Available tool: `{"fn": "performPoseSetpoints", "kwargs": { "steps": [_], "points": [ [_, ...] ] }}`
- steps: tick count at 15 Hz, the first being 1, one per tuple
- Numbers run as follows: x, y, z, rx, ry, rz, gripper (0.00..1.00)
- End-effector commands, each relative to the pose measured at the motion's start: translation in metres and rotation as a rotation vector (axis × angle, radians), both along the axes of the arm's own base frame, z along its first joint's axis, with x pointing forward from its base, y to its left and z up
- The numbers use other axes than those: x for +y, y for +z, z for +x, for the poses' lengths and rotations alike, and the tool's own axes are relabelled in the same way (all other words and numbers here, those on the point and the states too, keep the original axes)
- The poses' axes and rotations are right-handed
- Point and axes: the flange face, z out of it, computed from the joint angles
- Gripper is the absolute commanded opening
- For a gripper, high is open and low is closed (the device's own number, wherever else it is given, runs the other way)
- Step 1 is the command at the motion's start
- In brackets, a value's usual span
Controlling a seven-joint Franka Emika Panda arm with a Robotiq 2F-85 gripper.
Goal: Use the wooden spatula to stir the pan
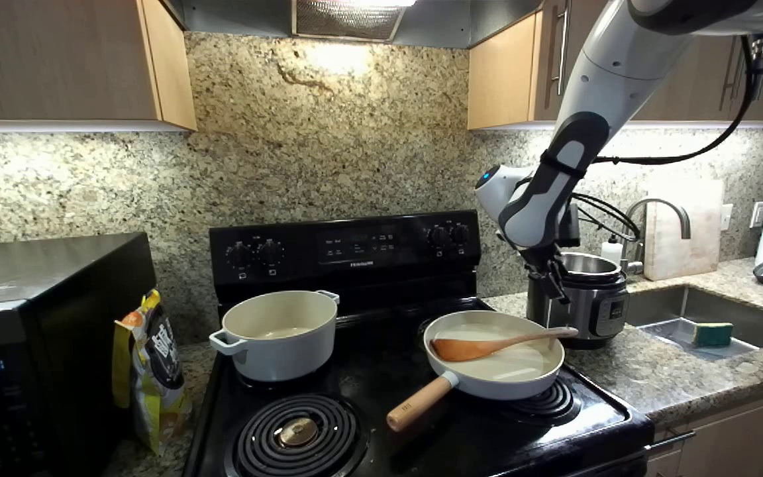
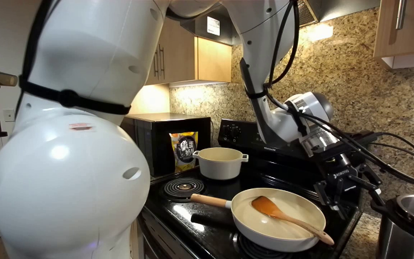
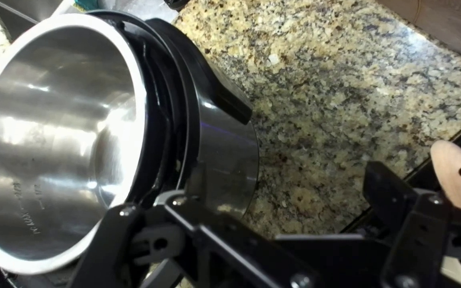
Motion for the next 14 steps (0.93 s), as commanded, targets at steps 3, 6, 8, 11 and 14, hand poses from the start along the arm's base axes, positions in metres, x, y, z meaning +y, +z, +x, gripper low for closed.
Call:
{"fn": "performPoseSetpoints", "kwargs": {
  "steps": [3,6,8,11,14],
  "points": [
    [0.009,-0.002,-0.008,-0.018,0.111,0.05,1.0],
    [0.016,-0.007,-0.013,-0.013,0.152,0.077,1.0],
    [0.02,-0.008,-0.016,-0.001,0.172,0.089,1.0],
    [0.024,0.002,-0.018,0.006,0.181,0.085,1.0],
    [0.027,0.021,-0.022,-0.012,0.193,0.075,1.0]
  ]
}}
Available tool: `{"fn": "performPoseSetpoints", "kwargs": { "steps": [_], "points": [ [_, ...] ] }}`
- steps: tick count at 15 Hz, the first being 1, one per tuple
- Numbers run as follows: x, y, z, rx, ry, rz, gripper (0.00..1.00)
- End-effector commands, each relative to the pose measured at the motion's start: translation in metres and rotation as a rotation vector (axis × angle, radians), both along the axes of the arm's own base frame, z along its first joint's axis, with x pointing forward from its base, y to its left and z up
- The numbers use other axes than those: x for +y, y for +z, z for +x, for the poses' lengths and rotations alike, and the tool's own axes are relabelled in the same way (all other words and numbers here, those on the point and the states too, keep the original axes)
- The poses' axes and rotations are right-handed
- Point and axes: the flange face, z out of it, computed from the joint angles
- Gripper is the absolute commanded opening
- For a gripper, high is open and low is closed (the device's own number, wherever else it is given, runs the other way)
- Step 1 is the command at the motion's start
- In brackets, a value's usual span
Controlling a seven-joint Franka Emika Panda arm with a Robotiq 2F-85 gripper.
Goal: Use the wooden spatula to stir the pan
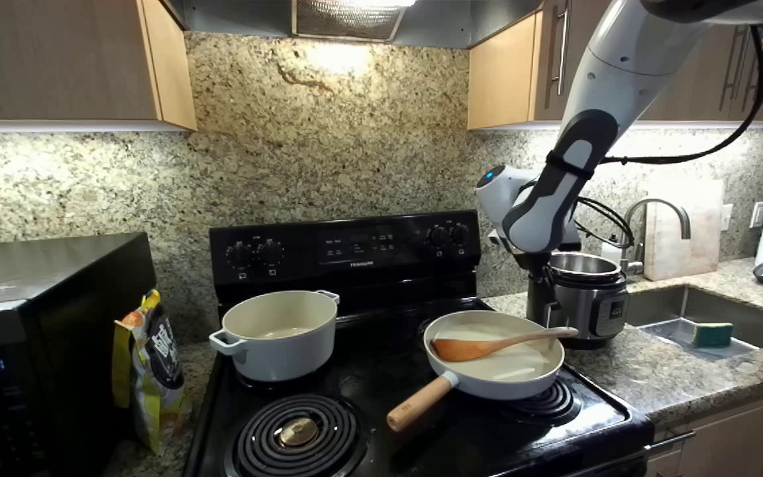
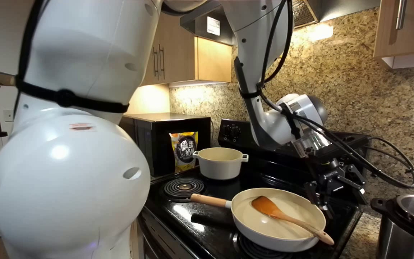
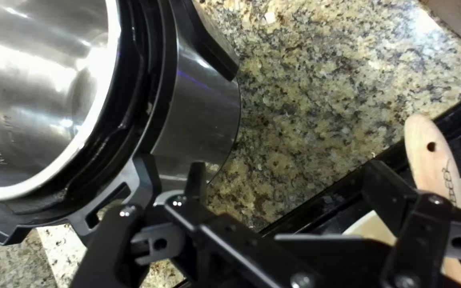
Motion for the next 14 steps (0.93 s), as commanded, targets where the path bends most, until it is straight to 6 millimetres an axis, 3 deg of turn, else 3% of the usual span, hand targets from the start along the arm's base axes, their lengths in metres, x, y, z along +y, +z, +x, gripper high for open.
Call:
{"fn": "performPoseSetpoints", "kwargs": {
  "steps": [1,5,14],
  "points": [
    [0.006,0.029,-0.016,-0.009,0.054,0.002,1.0],
    [0.012,0.031,-0.023,-0.007,0.075,0.007,1.0],
    [0.048,-0.002,-0.035,0.053,0.119,0.035,1.0]
  ]
}}
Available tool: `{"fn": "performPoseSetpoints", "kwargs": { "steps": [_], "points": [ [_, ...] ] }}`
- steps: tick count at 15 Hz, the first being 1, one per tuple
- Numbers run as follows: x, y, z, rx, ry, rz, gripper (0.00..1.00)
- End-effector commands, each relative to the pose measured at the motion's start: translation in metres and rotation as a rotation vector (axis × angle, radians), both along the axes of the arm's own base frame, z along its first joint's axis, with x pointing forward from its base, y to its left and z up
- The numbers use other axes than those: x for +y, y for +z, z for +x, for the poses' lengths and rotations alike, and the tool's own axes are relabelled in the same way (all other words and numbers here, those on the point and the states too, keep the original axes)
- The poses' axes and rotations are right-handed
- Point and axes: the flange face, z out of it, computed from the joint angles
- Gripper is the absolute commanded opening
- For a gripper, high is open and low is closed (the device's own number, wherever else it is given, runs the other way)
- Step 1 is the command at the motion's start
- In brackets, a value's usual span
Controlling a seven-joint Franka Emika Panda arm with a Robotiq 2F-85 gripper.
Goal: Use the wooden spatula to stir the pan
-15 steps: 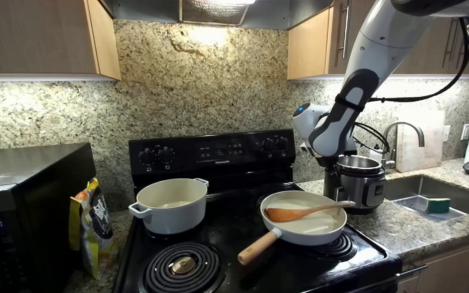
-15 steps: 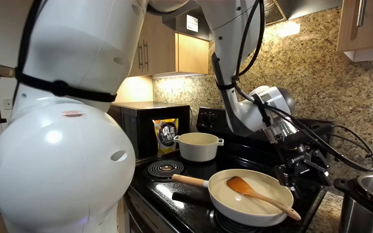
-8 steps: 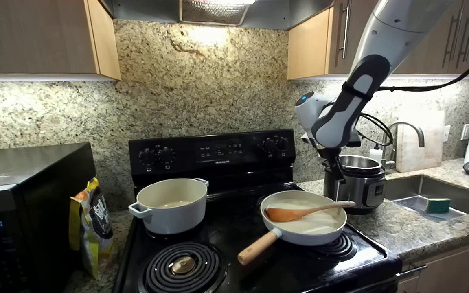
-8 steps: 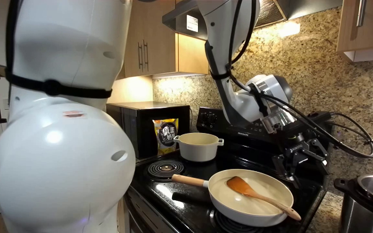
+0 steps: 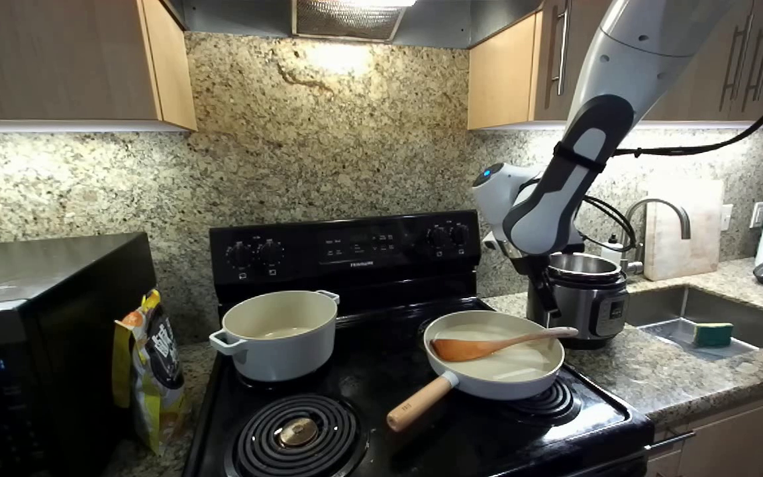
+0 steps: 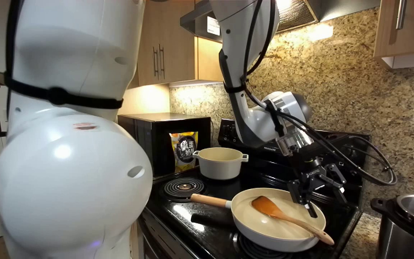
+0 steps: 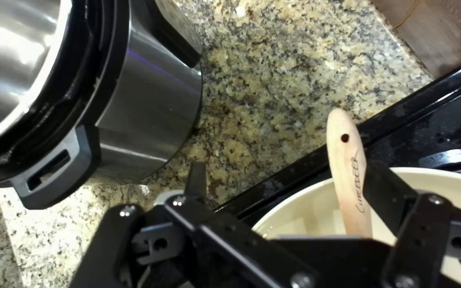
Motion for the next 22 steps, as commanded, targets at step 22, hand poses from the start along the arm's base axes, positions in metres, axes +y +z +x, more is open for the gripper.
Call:
{"fn": "performPoseSetpoints", "kwargs": {
  "steps": [22],
  "points": [
    [0.01,-0.052,-0.017,0.125,0.028,0.011,1.0]
  ]
}}
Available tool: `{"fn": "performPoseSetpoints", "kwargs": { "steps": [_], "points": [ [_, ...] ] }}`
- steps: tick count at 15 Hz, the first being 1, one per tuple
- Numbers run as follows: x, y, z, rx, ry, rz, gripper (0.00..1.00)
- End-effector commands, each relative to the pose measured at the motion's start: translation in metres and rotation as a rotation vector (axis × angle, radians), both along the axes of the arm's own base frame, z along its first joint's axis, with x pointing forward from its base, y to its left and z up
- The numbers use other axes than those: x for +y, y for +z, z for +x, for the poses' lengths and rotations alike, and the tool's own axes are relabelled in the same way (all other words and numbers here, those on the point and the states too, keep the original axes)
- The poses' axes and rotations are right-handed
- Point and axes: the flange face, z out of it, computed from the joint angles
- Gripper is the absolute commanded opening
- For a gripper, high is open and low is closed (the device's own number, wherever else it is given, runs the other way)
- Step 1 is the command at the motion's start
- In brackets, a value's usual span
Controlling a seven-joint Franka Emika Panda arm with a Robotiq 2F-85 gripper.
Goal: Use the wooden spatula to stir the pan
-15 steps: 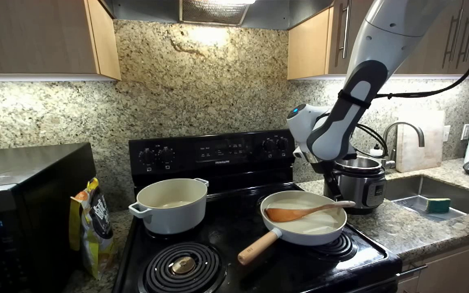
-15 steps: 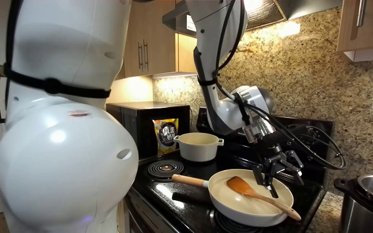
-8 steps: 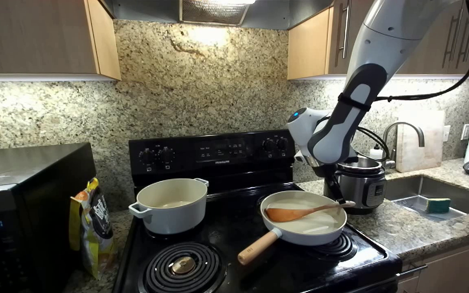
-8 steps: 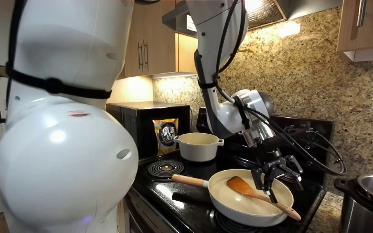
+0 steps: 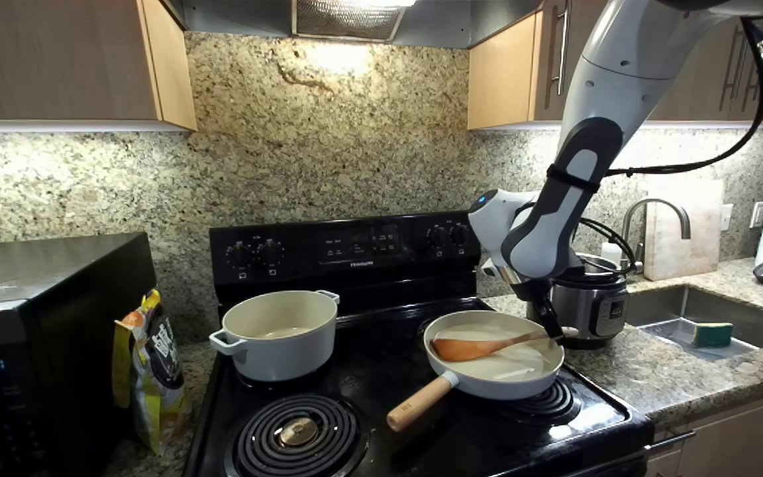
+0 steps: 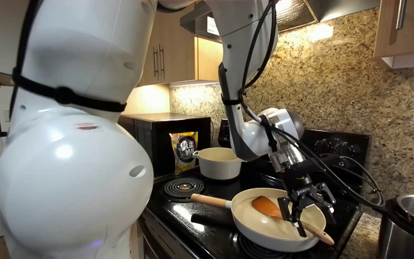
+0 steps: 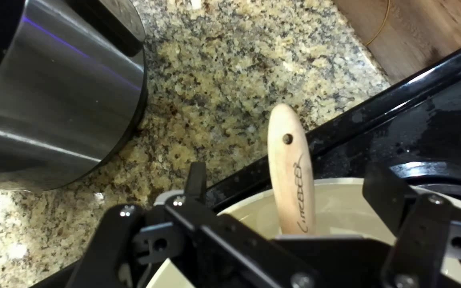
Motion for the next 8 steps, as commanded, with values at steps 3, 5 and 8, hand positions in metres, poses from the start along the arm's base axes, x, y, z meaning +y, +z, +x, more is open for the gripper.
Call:
{"fn": "performPoseSetpoints", "kwargs": {
  "steps": [3,5,8],
  "points": [
    [-0.0052,-0.0063,0.0002,0.027,0.008,-0.007,1.0],
    [-0.0065,-0.0064,0.0017,0.027,0.006,-0.006,1.0],
    [-0.0095,-0.0068,0.0013,0.034,0.001,-0.004,1.0]
  ]
}}
